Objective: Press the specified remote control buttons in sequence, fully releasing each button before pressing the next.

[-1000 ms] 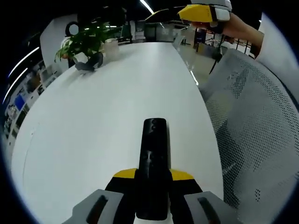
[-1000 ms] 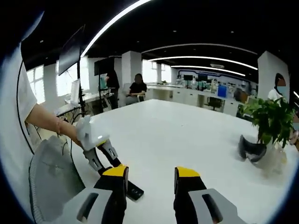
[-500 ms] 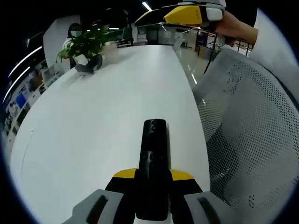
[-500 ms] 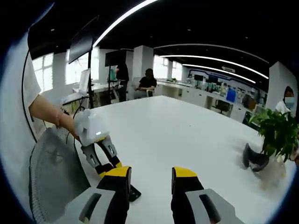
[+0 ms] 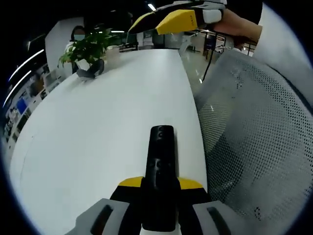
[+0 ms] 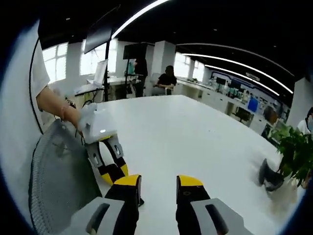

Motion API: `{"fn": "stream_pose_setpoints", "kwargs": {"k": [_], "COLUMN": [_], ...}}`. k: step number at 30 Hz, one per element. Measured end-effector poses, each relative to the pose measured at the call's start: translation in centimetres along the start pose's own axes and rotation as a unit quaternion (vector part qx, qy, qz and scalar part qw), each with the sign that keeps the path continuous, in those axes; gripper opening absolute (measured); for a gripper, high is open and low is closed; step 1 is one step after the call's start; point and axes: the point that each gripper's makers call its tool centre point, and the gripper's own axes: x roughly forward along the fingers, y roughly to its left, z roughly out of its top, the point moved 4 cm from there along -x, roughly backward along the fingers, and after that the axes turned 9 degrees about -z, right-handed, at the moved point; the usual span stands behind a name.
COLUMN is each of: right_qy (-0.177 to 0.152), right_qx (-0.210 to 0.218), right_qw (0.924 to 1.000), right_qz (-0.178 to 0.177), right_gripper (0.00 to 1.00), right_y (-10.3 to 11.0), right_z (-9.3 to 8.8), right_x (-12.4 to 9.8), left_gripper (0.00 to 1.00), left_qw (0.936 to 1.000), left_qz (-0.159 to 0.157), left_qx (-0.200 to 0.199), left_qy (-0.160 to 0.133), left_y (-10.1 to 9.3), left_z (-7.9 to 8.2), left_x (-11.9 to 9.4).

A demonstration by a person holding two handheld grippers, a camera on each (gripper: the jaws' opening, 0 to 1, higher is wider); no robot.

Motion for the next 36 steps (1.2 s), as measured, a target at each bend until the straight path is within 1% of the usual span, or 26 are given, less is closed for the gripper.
{"fn": "stream_pose_setpoints", "kwargs": {"k": [1, 5, 7, 11, 17, 20, 22, 24, 28, 31, 36], "right_qy": [0.003, 0.033, 0.051, 0.084, 0.107, 0.121, 0.142, 0.155, 0.167, 0.18, 0.193], "right_qx": [-0.005, -0.03, -0.037, -0.056, -0.059, -0.063, -0.064, -0.074, -0.082, -0.102, -0.112], "right_qw": [1.0, 0.9981, 0.9957, 0.9905, 0.9846, 0.9801, 0.9747, 0.9702, 0.9644, 0.9581, 0.9517], "right_qz": [0.008, 0.043, 0.067, 0.093, 0.125, 0.144, 0.16, 0.171, 0.188, 0.198, 0.211], "right_gripper": [0.24, 0.21, 0.19, 0.12, 0.06, 0.03, 0.0, 0.0, 0.0, 0.0, 0.0], "right_y": [0.2, 0.9, 1.3, 1.6, 2.2, 2.8, 3.1, 3.5, 4.1, 4.5, 5.1], "right_z": [-0.1, -1.1, -1.8, -3.2, -4.4, -5.4, -6.5, -7.2, -7.8, -8.3, -9.0], "right_x": [0.1, 0.6, 0.8, 1.6, 2.8, 3.8, 4.5, 5.1, 5.6, 5.9, 6.0], "left_gripper": [0.24, 0.24, 0.24, 0.24, 0.24, 0.24, 0.24, 0.24, 0.24, 0.24, 0.24], "left_qw": [1.0, 1.0, 0.9999, 1.0, 1.0, 1.0, 1.0, 1.0, 0.9998, 0.9995, 0.999], "left_qz": [0.0, 0.0, 0.001, 0.001, 0.002, -0.001, -0.002, -0.002, -0.008, -0.017, -0.025], "left_qx": [0.001, 0.002, 0.0, 0.001, 0.0, 0.004, 0.008, 0.009, 0.015, 0.024, 0.034], "left_qy": [0.0, 0.006, 0.011, 0.009, 0.007, -0.001, -0.001, 0.001, 0.006, 0.009, 0.015], "left_y": [-0.1, -0.3, -0.2, -0.3, -0.2, -0.3, -0.3, -0.3, -0.3, -0.4, -0.5], "left_z": [0.0, 0.0, 0.1, 0.0, 0.0, -0.1, -0.1, 0.0, 0.0, 0.1, 0.1], "left_x": [0.0, 0.0, 0.0, 0.0, 0.0, 0.0, 0.0, 0.0, 0.1, 0.1, 0.1]}}
